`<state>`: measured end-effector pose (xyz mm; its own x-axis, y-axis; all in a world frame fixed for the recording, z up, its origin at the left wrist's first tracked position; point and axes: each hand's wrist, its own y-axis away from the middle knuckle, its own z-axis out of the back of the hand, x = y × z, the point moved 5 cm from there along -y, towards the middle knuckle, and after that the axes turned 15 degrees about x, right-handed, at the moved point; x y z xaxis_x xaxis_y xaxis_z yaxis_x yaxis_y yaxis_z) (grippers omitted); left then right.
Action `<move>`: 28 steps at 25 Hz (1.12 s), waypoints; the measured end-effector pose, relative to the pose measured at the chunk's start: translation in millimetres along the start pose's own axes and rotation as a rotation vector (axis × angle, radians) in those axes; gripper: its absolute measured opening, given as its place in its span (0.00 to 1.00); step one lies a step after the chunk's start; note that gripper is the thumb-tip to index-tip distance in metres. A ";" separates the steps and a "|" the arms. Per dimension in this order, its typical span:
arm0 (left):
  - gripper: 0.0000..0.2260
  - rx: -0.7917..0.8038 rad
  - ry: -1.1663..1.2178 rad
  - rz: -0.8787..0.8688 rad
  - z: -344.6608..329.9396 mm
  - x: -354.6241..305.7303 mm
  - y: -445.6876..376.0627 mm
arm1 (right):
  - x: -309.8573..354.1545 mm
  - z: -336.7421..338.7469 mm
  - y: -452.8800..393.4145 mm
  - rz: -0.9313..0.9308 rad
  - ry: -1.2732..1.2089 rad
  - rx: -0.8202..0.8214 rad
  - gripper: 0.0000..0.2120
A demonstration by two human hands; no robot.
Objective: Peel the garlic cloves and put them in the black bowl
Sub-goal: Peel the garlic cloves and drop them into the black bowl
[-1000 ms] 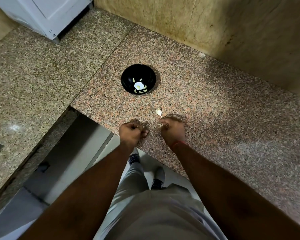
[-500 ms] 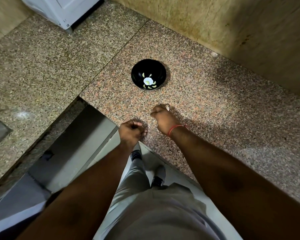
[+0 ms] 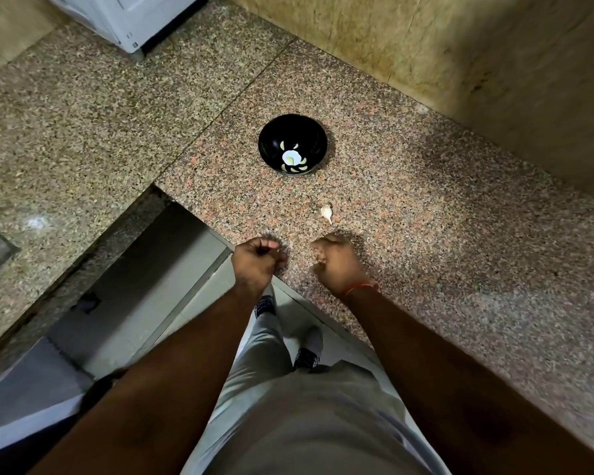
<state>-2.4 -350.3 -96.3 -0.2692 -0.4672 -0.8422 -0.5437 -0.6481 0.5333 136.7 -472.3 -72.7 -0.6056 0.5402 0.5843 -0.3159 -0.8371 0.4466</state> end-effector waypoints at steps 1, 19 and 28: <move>0.07 0.002 0.009 -0.005 -0.2 1.5 0.4 | 2.8 -3.4 0.6 -0.028 -0.008 0.003 0.23; 0.06 0.025 0.039 -0.055 8.4 15.8 -1.0 | 19.7 -10.0 -10.5 0.097 0.011 0.024 0.26; 0.07 0.033 0.039 -0.047 11.0 18.5 -1.4 | 16.6 -12.0 -7.8 -0.002 -0.048 0.020 0.42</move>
<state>-15.3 -351.5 -113.5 -0.2121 -0.4598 -0.8623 -0.5811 -0.6502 0.4896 120.3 -457.8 -74.5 -0.5692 0.5456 0.6151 -0.3017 -0.8345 0.4610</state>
